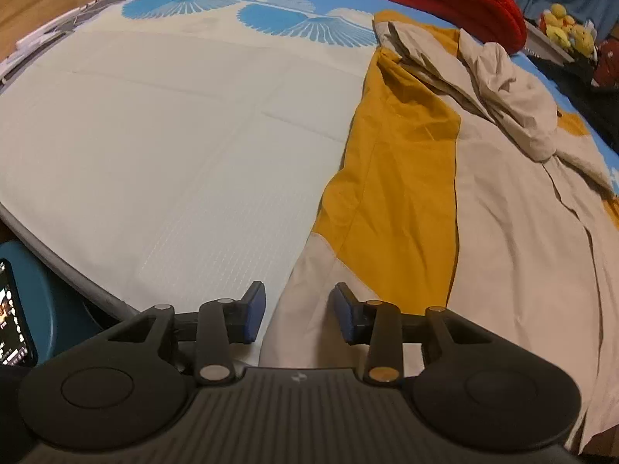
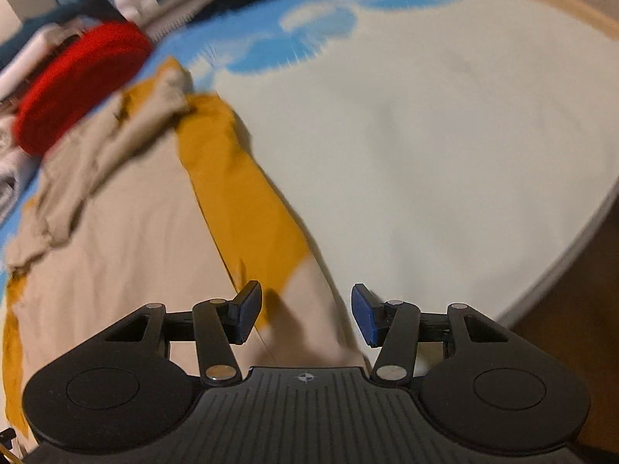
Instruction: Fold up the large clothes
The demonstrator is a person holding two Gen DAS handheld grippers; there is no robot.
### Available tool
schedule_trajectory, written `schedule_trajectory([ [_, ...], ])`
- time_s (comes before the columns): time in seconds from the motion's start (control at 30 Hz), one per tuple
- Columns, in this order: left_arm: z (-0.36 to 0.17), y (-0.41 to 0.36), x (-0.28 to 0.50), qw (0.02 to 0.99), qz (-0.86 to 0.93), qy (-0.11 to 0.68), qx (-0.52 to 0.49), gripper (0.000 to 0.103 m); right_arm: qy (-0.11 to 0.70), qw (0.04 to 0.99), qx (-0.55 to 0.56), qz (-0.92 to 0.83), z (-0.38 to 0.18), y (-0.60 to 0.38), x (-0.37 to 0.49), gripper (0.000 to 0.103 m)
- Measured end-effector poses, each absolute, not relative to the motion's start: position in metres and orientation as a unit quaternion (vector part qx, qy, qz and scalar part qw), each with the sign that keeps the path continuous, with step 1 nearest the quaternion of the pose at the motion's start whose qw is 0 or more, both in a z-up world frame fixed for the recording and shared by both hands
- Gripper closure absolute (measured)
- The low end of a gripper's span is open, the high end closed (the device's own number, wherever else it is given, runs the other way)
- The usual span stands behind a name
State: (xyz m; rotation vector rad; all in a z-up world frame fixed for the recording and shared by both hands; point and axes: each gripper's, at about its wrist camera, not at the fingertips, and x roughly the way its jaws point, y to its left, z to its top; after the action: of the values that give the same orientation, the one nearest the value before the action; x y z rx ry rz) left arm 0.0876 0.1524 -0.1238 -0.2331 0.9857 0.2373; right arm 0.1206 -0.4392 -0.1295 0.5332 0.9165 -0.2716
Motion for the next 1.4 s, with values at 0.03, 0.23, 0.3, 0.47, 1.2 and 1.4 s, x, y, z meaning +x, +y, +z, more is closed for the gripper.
schedule_trajectory([
  [0.03,-0.123,0.151,0.086,0.868,0.109,0.472,-0.106,0.086,0.435,0.858,0.242,-0.128,-0.129,-0.435,0.121,0.05],
  [0.23,-0.104,0.152,0.074,0.889,0.097,0.433,-0.111,0.101,0.425,0.867,0.238,-0.103,-0.118,-0.423,0.117,0.097],
  [0.3,-0.102,0.157,0.071,0.888,0.094,0.43,-0.132,0.101,0.403,0.879,0.236,-0.097,-0.107,-0.421,0.113,0.099],
  [0.47,-0.12,0.167,0.077,0.855,0.101,0.478,-0.175,0.093,0.433,0.857,0.254,-0.121,-0.117,-0.427,0.115,0.087],
  [1.2,-0.117,0.148,0.077,0.872,0.083,0.473,-0.095,0.103,0.446,0.866,0.199,-0.104,-0.119,-0.41,0.12,0.096],
  [1.4,-0.082,0.147,0.069,0.889,0.07,0.441,-0.1,0.103,0.411,0.878,0.229,-0.092,-0.094,-0.418,0.109,0.102],
])
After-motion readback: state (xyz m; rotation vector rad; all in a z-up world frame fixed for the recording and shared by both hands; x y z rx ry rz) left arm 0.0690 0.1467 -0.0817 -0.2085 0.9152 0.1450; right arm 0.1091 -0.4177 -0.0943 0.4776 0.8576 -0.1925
